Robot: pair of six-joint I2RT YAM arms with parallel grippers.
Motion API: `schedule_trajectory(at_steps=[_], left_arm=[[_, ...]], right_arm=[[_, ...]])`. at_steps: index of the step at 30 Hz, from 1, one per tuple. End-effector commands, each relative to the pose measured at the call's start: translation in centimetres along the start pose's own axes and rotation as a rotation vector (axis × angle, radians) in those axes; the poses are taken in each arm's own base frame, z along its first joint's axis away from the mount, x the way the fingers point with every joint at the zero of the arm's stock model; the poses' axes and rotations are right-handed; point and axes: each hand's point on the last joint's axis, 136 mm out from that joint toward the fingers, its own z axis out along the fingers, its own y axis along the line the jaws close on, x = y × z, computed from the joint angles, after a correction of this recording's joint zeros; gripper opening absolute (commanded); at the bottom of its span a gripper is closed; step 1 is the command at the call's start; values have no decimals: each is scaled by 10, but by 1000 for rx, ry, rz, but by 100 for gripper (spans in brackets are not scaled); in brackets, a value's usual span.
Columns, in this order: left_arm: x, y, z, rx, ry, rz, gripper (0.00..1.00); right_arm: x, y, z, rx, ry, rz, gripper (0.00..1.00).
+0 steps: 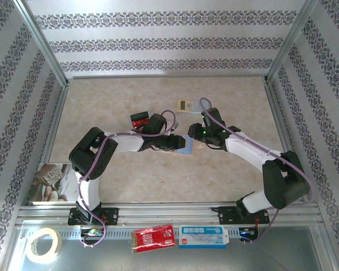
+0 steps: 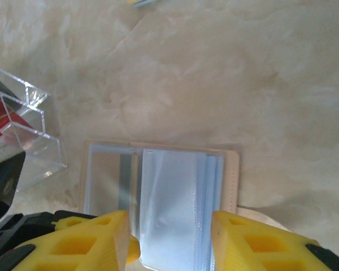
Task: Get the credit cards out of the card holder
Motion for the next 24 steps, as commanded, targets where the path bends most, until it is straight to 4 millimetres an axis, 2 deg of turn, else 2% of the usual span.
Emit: schedule_trajectory(at_steps=[1, 4, 6, 13, 18, 24], left_arm=[[-11, -16, -9, -3, -30, 60, 53], [-19, -18, -24, -16, -68, 72, 57], [-24, -11, -34, -44, -96, 59, 57], [-37, 44, -82, -189, -213, -97, 60], [-43, 52, -120, -165, -320, -154, 70], [-43, 68, -155, -241, -393, -161, 81]], right_arm=[[-7, -3, -5, -2, -38, 29, 43], [-4, 3, -1, -36, -12, 15, 43], [1, 7, 5, -43, 18, -2, 43], [28, 26, 35, 63, 139, -139, 44], [43, 33, 56, 158, 208, -228, 48], [52, 36, 74, 271, 269, -331, 52]])
